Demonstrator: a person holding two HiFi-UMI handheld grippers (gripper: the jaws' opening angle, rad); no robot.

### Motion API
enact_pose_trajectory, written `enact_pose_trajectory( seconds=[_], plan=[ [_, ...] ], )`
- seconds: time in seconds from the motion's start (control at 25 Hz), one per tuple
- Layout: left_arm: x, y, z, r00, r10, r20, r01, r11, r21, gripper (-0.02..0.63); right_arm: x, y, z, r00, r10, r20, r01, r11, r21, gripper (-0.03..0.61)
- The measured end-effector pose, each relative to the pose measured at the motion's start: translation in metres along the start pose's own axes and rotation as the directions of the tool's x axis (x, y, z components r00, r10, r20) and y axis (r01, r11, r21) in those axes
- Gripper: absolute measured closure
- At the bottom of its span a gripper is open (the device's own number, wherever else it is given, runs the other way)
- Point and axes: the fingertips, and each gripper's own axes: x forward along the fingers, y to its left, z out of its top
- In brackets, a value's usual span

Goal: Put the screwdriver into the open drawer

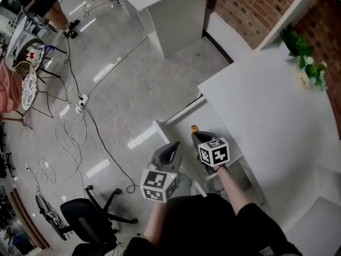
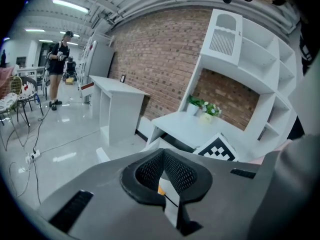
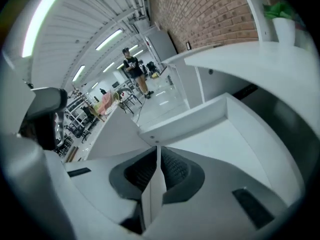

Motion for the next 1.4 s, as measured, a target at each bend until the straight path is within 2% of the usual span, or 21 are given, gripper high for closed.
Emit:
enact_pose_trajectory(
  seconds=[0.24,0.52,0.64,1.04,1.4],
  plan=[
    [-0.022,-0.003,0.016,0.998,-0.007,0.057,0.005,1.0,0.022,0.605,-0.043,0.036,0.037,0.991,0.053,0.123,-0.046,0.997,-0.062,0.554],
    [-0.045,-0.004,0.041,0.99,-0.008,0.143,0.002,0.999,0.046,0.606,-0.1,0.065,0.083,0.958,0.079,0.277,-0.052,0.993,-0.103,0.561],
    [-0.053,-0.003,0.054,0.984,-0.006,0.18,-0.005,0.998,0.058,0.605,-0.122,0.071,0.104,0.936,0.063,0.346,-0.033,0.995,-0.091,0.561],
    [-0.086,-0.004,0.104,0.953,0.002,0.303,-0.035,0.994,0.103,0.605,-0.193,0.091,0.148,0.869,0.065,0.491,0.007,0.99,-0.143,0.563],
    [-0.105,-0.013,0.139,0.923,0.016,0.384,-0.082,0.984,0.157,0.605,-0.248,0.085,0.179,0.796,0.058,0.603,0.048,0.986,-0.157,0.563]
  ],
)
